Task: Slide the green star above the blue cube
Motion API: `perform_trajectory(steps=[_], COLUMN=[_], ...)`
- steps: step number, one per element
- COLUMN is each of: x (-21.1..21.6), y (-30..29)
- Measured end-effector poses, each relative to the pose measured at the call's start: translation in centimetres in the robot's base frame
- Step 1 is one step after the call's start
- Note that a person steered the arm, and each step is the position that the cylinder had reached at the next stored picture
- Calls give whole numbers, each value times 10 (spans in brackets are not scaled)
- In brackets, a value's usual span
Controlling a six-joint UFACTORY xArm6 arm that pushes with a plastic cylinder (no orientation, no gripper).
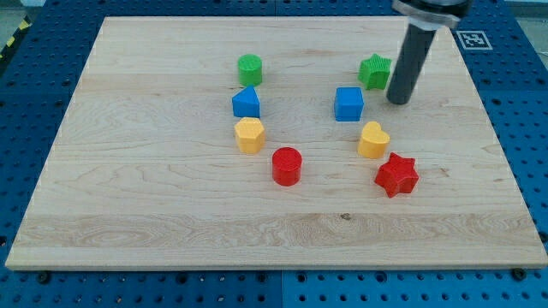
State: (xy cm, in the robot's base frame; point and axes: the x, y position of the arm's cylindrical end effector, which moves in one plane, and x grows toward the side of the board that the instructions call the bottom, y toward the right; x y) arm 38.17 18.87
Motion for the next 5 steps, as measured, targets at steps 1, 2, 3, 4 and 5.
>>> perform_trajectory(steps=[1, 2, 3, 4, 5], x=[-20, -55, -59, -74, -76], y=[23, 25, 25, 25, 25])
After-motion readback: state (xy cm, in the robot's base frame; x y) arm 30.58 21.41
